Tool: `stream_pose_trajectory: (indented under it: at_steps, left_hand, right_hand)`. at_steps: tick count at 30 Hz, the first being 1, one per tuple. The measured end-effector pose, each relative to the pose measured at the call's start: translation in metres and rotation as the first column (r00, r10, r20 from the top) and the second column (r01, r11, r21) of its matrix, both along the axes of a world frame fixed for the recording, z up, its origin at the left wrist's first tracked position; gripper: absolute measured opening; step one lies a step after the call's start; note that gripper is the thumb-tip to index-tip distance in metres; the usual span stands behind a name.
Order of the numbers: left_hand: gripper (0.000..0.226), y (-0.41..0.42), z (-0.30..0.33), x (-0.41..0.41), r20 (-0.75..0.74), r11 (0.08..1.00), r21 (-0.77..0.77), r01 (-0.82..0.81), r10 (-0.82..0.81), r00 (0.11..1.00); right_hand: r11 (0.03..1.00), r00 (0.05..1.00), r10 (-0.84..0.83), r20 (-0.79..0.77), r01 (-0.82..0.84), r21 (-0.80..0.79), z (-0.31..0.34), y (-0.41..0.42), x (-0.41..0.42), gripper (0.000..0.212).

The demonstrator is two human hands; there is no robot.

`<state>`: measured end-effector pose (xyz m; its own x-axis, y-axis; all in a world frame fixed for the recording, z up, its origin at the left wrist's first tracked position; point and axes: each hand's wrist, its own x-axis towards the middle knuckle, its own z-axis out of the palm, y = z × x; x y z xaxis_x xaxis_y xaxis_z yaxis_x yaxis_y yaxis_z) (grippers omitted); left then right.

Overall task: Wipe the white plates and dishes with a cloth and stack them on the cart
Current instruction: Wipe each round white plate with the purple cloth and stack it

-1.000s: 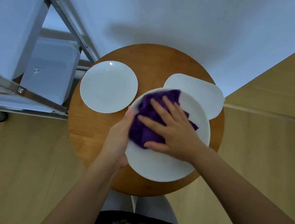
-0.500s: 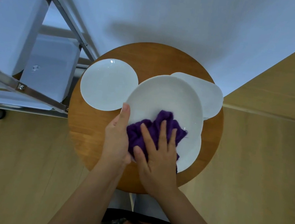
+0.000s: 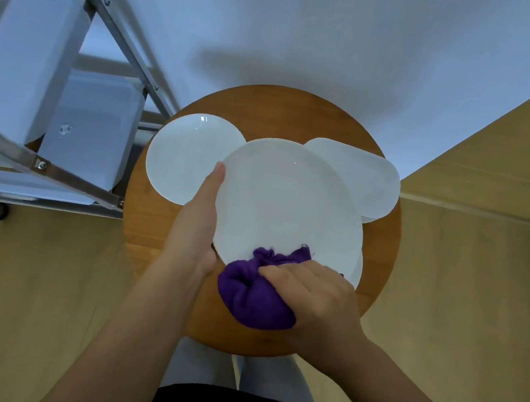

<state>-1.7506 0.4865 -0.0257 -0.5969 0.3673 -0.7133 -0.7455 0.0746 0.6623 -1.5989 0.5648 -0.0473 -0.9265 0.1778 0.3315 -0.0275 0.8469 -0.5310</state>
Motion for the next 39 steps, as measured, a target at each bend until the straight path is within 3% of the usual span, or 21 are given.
stream_pose_trajectory:
  at_steps: [2,3,4,5,7,9,12,14,16,17,19,21,23,25,27,28,29,31,35,39]
  left_hand:
    - [0.066,-0.002,0.008,-0.006,-0.071,0.982,-0.006,0.187,-0.187,0.98]
    - [0.077,-0.002,0.011,-0.007,-0.148,0.954,-0.049,0.295,-0.299,0.943]
    - [0.081,-0.001,0.013,-0.009,-0.231,0.92,-0.12,0.374,-0.392,0.891]
    - [0.08,0.001,0.013,-0.011,-0.29,0.895,-0.192,0.403,-0.444,0.848]
    - [0.072,0.004,0.004,-0.016,-0.353,0.895,-0.292,0.338,-0.429,0.832]
    - [0.054,0.0,-0.009,-0.018,-0.298,0.913,-0.318,0.255,-0.352,0.888]
    - [0.049,-0.009,-0.032,-0.014,-0.054,0.952,-0.253,0.173,-0.193,0.98]
    - [0.046,-0.012,-0.042,-0.014,0.034,0.966,-0.259,-0.007,0.016,0.999]
    - [0.038,-0.012,-0.048,-0.014,-0.01,0.943,-0.319,-0.097,0.098,0.995]
    - [0.036,-0.012,-0.048,-0.015,-0.059,0.933,-0.334,-0.136,0.123,0.991]
    - [0.033,-0.012,-0.048,-0.019,-0.179,0.918,-0.348,-0.191,0.135,0.975]
    - [0.032,-0.012,-0.04,-0.024,-0.326,0.907,-0.374,-0.192,0.065,0.943]
    - [0.036,-0.008,-0.03,-0.027,-0.474,0.899,-0.408,-0.16,-0.059,0.878]
    - [0.039,0.0,-0.02,-0.025,-0.56,0.892,-0.445,-0.08,-0.208,0.802]
    - [0.041,0.007,-0.013,-0.019,-0.604,0.896,-0.445,0.004,-0.304,0.737]
    - [0.042,0.009,-0.01,-0.016,-0.607,0.902,-0.429,0.044,-0.324,0.725]
    - [0.041,0.011,-0.008,-0.014,-0.6,0.912,-0.402,0.081,-0.329,0.729]
    - [0.038,0.011,-0.004,-0.013,-0.586,0.921,-0.368,0.129,-0.338,0.737]
    - [0.044,0.006,-0.003,-0.019,-0.607,0.864,-0.457,0.211,-0.477,0.636]
    - [0.05,0.001,0.002,-0.022,-0.661,0.839,-0.478,0.259,-0.538,0.523]
  right_hand:
    - [0.918,0.995,-0.089,0.046,0.099,-0.384,0.024,0.003,-0.005,0.037]
    - [0.77,0.978,-0.173,0.117,0.209,-0.603,0.034,0.006,-0.007,0.041]
    - [0.563,0.947,-0.257,0.192,0.308,-0.767,0.04,0.011,-0.009,0.046]
    - [0.364,0.917,-0.303,0.26,0.364,-0.857,0.042,0.017,-0.01,0.051]
    - [0.047,0.907,-0.305,0.29,0.318,-0.947,0.039,0.029,-0.01,0.059]
    - [-0.186,0.912,-0.323,0.254,0.202,-0.962,0.033,0.037,-0.011,0.054]
    - [-0.391,0.882,-0.364,0.298,0.146,-0.909,0.018,0.042,-0.008,0.041]
    - [-0.434,0.866,-0.367,0.338,0.162,-0.886,0.007,0.046,-0.004,0.039]
    - [-0.405,0.847,-0.355,0.396,0.243,-0.882,-0.001,0.051,-0.002,0.038]
    - [-0.317,0.814,-0.372,0.446,0.34,-0.885,-0.003,0.053,-0.001,0.04]
    - [-0.02,0.687,-0.485,0.541,0.61,-0.792,-0.007,0.057,-0.002,0.047]
    - [0.167,0.647,-0.573,0.502,0.693,-0.701,-0.007,0.057,-0.003,0.055]
    - [0.291,0.736,-0.554,0.389,0.609,-0.738,-0.002,0.056,-0.009,0.065]
    - [0.533,0.889,-0.406,0.212,0.418,-0.736,0.01,0.053,-0.022,0.054]
    - [0.864,0.985,-0.14,0.105,0.173,-0.474,0.019,0.048,-0.04,0.059]
    - [0.966,0.996,-0.013,0.093,0.037,-0.257,0.019,0.045,-0.048,0.062]
    - [0.995,0.992,0.076,0.104,-0.07,-0.064,0.019,0.043,-0.055,0.065]
    - [0.974,0.97,0.177,0.166,-0.197,0.114,0.022,0.042,-0.064,0.069]
    - [0.929,0.939,0.229,0.258,-0.29,0.23,0.023,0.05,-0.067,0.062]
    - [0.908,0.916,0.259,0.307,-0.339,0.245,0.025,0.066,-0.073,0.072]
